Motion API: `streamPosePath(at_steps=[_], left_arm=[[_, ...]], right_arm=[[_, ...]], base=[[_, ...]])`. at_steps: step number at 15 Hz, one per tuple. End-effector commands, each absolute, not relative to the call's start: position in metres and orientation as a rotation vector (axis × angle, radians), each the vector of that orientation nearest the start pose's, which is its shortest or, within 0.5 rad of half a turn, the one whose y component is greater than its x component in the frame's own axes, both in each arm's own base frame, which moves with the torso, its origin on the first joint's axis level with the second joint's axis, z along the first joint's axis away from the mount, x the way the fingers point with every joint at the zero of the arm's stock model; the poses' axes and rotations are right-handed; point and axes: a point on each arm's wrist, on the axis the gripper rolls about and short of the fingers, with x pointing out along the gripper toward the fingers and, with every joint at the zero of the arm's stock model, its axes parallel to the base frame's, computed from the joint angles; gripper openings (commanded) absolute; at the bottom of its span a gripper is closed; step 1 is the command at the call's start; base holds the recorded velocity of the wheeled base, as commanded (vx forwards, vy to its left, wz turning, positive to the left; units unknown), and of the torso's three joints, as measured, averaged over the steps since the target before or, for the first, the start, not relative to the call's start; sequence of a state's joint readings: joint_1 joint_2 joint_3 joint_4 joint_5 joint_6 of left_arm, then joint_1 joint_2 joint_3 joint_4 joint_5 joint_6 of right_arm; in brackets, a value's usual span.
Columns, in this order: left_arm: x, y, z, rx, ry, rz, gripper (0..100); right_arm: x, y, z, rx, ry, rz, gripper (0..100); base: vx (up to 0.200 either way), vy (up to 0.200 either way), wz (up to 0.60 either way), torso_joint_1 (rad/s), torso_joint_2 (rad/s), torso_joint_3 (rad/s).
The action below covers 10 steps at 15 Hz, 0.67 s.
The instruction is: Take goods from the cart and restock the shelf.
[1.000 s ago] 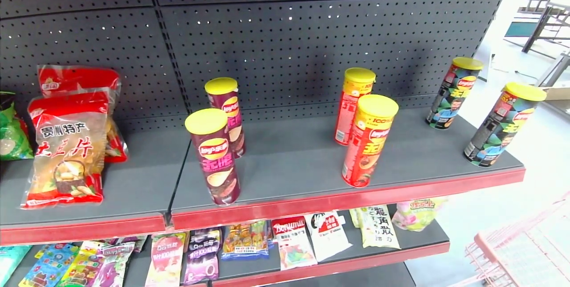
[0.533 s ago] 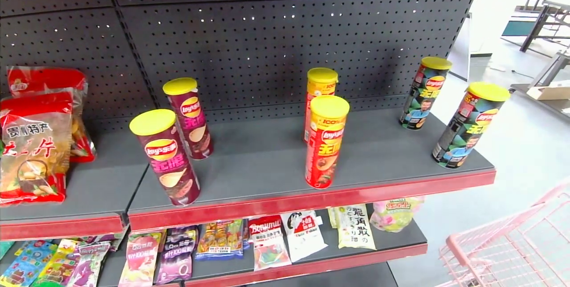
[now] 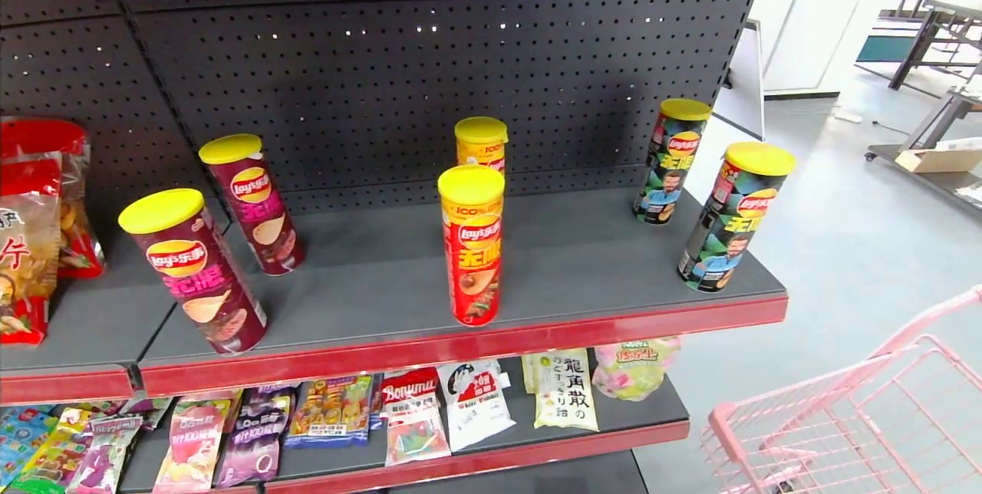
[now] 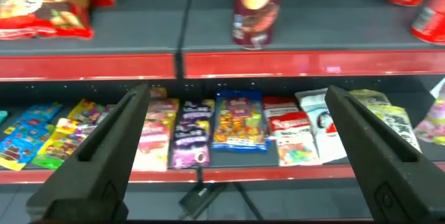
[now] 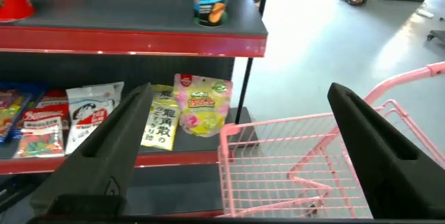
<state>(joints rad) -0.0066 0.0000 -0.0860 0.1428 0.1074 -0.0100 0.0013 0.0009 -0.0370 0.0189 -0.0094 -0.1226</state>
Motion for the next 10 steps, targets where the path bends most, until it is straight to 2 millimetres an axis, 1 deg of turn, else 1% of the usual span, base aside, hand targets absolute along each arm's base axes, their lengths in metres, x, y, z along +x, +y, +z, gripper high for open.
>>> streamPosePath(at_steps=[1,4,7,10], left_arm=[[-0.0301,0.0026,0.0844,-0.007,0.058,0.102,100],[-0.0301,0.0026,0.0844,-0.007,0.058,0.100,100],[-0.0301,0.0026,0.0844,-0.007,0.058,0.103,100],[-0.0301,0.0027,0.0844,-0.007,0.058,0.106,100]], right_arm=[[-0.0256,-0.0003,0.0833,-0.123,-0.016,-0.012,100],[-0.0256,-0.0005,0.0833,-0.136,-0.016,-0.020,100],[-0.0256,-0.0005,0.0833,-0.142,-0.016,-0.020,100],[-0.0256,-0.0003,0.0833,-0.144,-0.016,-0.013,100]], base=[[0.000,0.000,0.00,0.000,0.00,0.000],[0.000,0.000,0.00,0.000,0.00,0.000],[0.000,0.000,0.60,0.001,0.00,0.001],[0.000,0.000,0.00,0.000,0.00,0.000]])
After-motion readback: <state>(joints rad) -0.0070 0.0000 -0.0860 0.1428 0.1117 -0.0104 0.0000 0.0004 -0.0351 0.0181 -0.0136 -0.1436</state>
